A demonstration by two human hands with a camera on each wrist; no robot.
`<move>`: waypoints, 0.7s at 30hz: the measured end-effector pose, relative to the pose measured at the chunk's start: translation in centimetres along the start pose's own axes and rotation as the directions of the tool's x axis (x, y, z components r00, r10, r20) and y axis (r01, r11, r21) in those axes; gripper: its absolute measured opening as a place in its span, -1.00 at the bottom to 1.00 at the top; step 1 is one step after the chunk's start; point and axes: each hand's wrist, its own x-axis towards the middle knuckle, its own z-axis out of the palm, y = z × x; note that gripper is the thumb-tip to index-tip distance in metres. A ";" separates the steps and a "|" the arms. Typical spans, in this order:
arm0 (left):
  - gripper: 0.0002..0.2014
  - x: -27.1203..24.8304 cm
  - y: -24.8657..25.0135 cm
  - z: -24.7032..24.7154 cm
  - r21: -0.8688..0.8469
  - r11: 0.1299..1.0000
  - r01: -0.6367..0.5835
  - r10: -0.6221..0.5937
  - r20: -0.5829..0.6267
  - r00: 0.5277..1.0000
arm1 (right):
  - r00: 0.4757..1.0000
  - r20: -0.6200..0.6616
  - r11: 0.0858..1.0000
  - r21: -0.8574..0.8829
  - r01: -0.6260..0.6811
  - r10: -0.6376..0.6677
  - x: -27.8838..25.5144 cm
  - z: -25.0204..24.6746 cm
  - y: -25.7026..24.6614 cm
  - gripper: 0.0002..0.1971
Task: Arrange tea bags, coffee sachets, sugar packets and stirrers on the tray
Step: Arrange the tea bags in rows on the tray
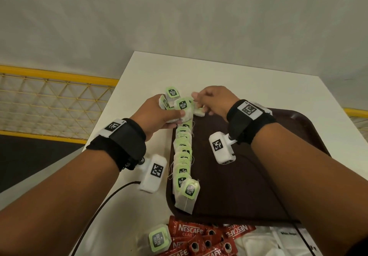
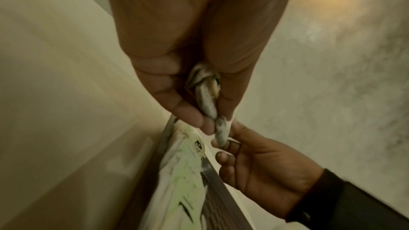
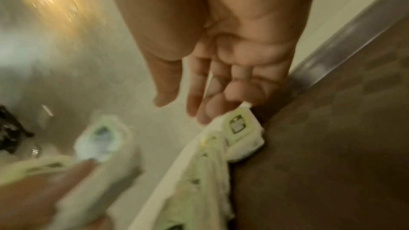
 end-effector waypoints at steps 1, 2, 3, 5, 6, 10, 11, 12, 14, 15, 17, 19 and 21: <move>-0.68 0.1 0.1 0.2 -0.007 1.000 -0.003 0.003 0.001 1.000 | 0.997 0.079 0.997 0.071 0.019 -0.025 -0.4 0.1 -0.3 -0.84; -0.68 0.3 0.2 0.4 -0.012 1.000 -0.006 0.006 0.004 1.000 | 0.991 0.129 0.994 0.106 0.034 -0.048 -0.7 0.3 -0.5 -0.92; -0.68 0.4 0.3 0.6 -0.015 1.000 -0.009 0.009 0.006 1.000 | 0.988 0.139 0.991 0.127 0.049 -0.067 -0.8 0.4 -0.5 -0.97; -0.68 0.6 0.3 0.9 -0.016 1.000 -0.010 0.010 -0.002 1.000 | 0.993 0.095 0.977 0.207 0.051 -0.072 -0.8 0.6 -0.5 -0.91; -0.68 0.7 0.2 1.0 -0.017 1.000 -0.008 0.008 -0.008 1.000 | 0.995 0.082 0.960 0.277 0.034 -0.059 -0.9 0.6 -0.5 -0.87; -0.66 1.0 0.4 1.2 -0.017 1.000 -0.004 0.004 0.008 1.000 | 0.989 0.122 0.935 0.354 0.034 -0.082 -1.1 0.4 0.5 -0.92; -0.68 1.1 0.4 1.2 -0.007 1.000 -0.008 0.008 0.014 1.000 | 0.989 0.108 0.945 0.319 0.065 -0.104 -1.1 0.4 0.8 -0.92; -0.69 1.0 0.6 1.3 -0.005 1.000 -0.010 0.011 0.020 1.000 | 0.989 0.090 0.953 0.289 0.088 -0.119 -1.1 0.4 1.1 -0.89; -0.71 1.1 0.9 1.5 -0.036 0.999 0.002 -0.001 0.021 1.000 | 0.991 0.056 0.957 0.271 0.099 -0.119 -1.0 0.5 1.3 -0.87; -0.72 1.2 1.0 1.7 -0.058 0.998 0.017 -0.016 0.013 1.000 | 0.992 0.048 0.957 0.275 0.097 -0.114 -0.9 0.5 1.4 -0.87; -0.72 1.3 1.3 1.9 -0.094 0.994 0.053 -0.056 -0.023 0.998 | 0.995 0.047 0.958 0.276 0.074 -0.091 -0.9 0.4 1.4 -0.88; -0.72 1.5 1.3 2.0 -0.106 0.992 0.064 -0.070 -0.058 0.996 | 0.997 0.041 0.954 0.295 0.048 -0.063 -1.0 0.3 1.4 -0.89; -0.74 1.7 1.2 1.9 -0.099 0.993 0.056 -0.065 -0.083 0.994 | 1.000 0.001 0.944 0.331 -0.015 0.015 -0.7 0.1 1.7 -0.89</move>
